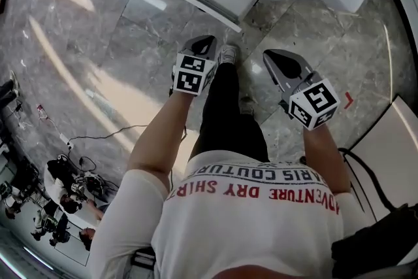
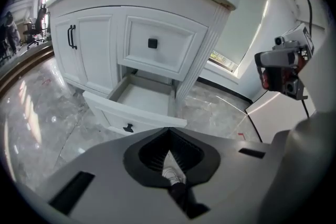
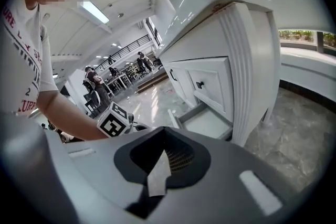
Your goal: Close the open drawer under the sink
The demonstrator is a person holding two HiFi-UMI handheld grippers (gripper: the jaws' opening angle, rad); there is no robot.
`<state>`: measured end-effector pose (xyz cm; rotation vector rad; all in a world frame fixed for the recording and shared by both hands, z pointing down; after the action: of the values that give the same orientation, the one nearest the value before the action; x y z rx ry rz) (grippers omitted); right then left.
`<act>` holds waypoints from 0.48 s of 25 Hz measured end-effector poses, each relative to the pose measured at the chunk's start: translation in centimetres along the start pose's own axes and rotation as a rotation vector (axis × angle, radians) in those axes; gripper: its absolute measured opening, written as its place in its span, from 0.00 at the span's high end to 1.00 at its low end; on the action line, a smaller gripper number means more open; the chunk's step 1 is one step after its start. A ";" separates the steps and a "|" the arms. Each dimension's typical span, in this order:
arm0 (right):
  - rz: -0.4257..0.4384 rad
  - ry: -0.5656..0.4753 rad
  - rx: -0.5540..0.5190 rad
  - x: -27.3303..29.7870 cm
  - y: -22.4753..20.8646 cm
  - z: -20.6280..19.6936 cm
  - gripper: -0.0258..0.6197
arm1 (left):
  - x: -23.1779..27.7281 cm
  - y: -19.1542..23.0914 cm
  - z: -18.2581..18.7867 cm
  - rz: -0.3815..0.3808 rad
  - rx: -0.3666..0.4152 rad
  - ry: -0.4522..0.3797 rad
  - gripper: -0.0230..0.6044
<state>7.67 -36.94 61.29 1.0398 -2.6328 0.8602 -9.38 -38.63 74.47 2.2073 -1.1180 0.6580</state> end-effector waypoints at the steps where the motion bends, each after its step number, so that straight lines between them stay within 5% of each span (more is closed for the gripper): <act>1: -0.006 -0.001 0.007 0.0 -0.3 -0.2 0.96 | 0.6 0.4 -0.5 0.011 0.002 0.008 0.96; 6: -0.030 -0.013 0.035 -0.3 -1.7 -0.8 0.96 | 3.7 1.7 -1.7 0.032 0.048 0.060 0.96; 12: -0.071 -0.008 0.050 -1.6 -3.3 -1.9 0.96 | 7.0 2.7 -3.4 0.054 -0.009 0.111 0.96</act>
<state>11.01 -36.88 63.71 1.1432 -2.5765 0.9124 -8.55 -41.48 82.11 2.1119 -1.1249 0.7873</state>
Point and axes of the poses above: the fingertips, and each gripper's own axes: x forward along the fingers, y to its left, z out of its top, the point moved 4 cm from there along -x, backward along the fingers, and after that the axes turned 13 degrees about -y, right-handed, at the moved point
